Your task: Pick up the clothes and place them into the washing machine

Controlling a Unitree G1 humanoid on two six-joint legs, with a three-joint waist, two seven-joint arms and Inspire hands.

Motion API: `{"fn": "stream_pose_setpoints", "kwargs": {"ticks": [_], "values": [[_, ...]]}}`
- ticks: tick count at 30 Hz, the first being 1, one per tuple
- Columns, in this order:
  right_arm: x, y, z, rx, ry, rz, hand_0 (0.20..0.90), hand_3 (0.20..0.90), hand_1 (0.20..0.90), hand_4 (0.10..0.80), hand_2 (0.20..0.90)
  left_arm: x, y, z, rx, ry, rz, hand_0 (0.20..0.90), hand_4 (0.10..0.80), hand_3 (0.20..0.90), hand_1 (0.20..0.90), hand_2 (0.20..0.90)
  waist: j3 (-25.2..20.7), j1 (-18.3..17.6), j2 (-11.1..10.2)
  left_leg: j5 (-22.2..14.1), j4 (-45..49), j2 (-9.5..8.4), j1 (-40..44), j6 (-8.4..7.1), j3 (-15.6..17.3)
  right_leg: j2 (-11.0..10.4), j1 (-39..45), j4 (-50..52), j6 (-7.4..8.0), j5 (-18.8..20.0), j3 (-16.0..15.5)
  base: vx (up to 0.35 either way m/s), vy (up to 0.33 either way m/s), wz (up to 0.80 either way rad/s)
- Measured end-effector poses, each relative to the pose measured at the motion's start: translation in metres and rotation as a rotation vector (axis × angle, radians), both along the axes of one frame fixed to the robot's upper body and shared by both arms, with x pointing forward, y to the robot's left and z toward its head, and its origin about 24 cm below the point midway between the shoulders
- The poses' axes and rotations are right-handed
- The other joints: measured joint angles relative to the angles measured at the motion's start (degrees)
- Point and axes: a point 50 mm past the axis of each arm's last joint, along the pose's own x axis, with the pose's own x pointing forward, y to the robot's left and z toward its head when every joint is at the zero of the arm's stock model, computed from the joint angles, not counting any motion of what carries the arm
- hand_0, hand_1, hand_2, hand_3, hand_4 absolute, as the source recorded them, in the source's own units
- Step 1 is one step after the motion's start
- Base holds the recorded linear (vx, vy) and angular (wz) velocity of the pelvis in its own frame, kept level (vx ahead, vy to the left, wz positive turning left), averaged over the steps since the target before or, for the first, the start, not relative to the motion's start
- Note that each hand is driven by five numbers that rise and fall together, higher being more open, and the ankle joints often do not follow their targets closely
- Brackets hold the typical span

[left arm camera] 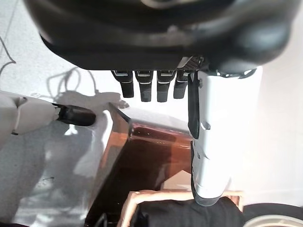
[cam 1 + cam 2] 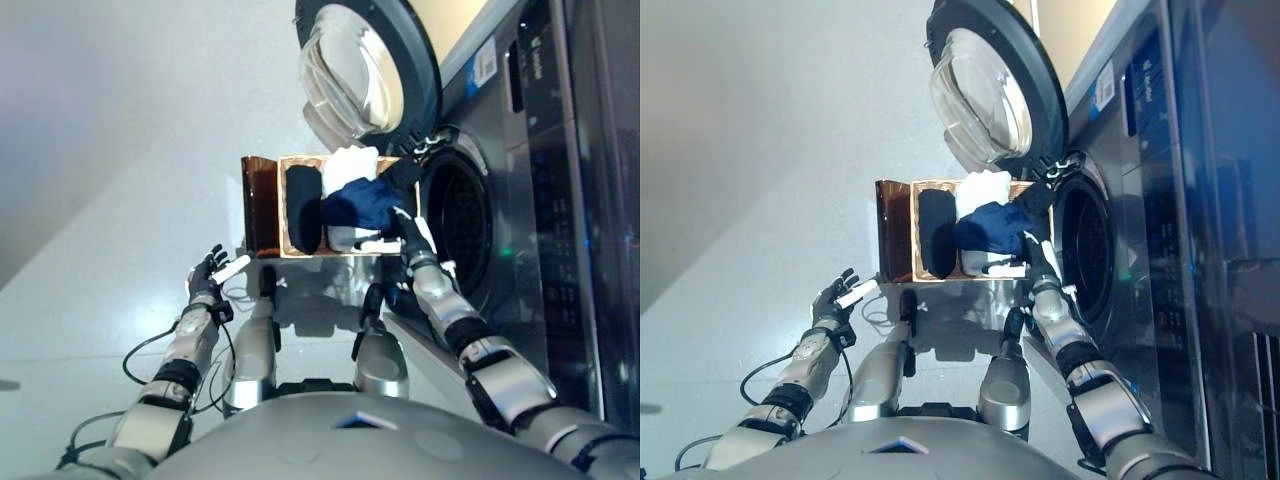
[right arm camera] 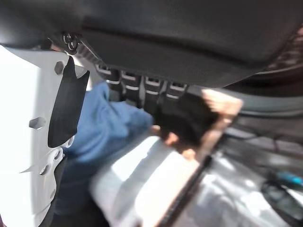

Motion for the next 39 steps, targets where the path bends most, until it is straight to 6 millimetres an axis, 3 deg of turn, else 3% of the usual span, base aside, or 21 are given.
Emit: {"fn": "stream_pose_setpoints", "kwargs": {"ticks": [13, 24, 30, 35, 39], "values": [[-0.007, 0.003, -0.009, -0.076, 0.035, 0.013, 0.900, 0.900, 0.900, 0.800, 0.900, 0.002, 0.003, -0.001, 0.024, 0.017, 0.026, 0.900, 0.800, 0.900, 0.900, 0.900, 0.8, 0.0, -0.6, -0.1, 1.1, -0.09, -0.5, -0.14, -1.5, 0.0, 1.0, 0.1, -0.01, -0.3, -1.4, 0.014, 0.003, 0.05], [-0.021, -0.032, -0.016, -0.106, 0.073, -0.148, 0.900, 0.900, 0.900, 0.800, 0.900, 0.002, 0.010, 0.001, 0.046, 0.013, 0.048, 0.900, 0.800, 0.900, 0.900, 0.900, 1.3, -0.5, -0.6, 0.0, 1.1, -0.05, -0.4, -0.02, -1.5, 0.0, 1.0, 0.2, -0.01, -0.3, -1.1, 0.000, 0.000, 0.00], [-0.011, -0.036, 0.010, -0.156, -0.061, -0.112, 0.900, 0.900, 0.900, 0.800, 0.900, 0.000, 0.017, 0.002, 0.045, 0.009, 0.088, 0.900, 0.800, 0.900, 0.900, 0.900, 1.6, -1.9, -0.6, -0.1, 1.1, 0.10, -0.2, -0.01, -1.0, 0.0, 0.9, 0.2, 0.00, -0.3, -0.5, 0.002, 0.002, -0.03], [0.003, -0.031, 0.038, -0.314, -0.200, 0.016, 0.900, 0.900, 0.900, 0.800, 0.900, 0.003, 0.016, 0.005, 0.050, -0.006, 0.081, 0.900, 0.800, 0.900, 0.900, 0.900, 2.1, -1.9, -0.7, -0.1, 1.1, 0.17, -0.1, 0.01, -0.4, 0.0, 0.5, 0.3, -0.02, -0.2, 0.1, 0.002, 0.004, -0.06], [0.010, -0.025, 0.045, -0.377, -0.230, 0.073, 0.900, 0.900, 0.900, 0.800, 0.900, 0.004, 0.016, 0.005, 0.054, -0.011, 0.078, 0.900, 0.800, 0.900, 0.900, 0.900, 2.4, -1.8, -0.7, -0.1, 1.0, 0.14, -0.2, 0.04, 0.1, 0.0, -0.1, 0.4, 0.01, -0.1, 0.4, -0.004, 0.005, -0.07]]}}
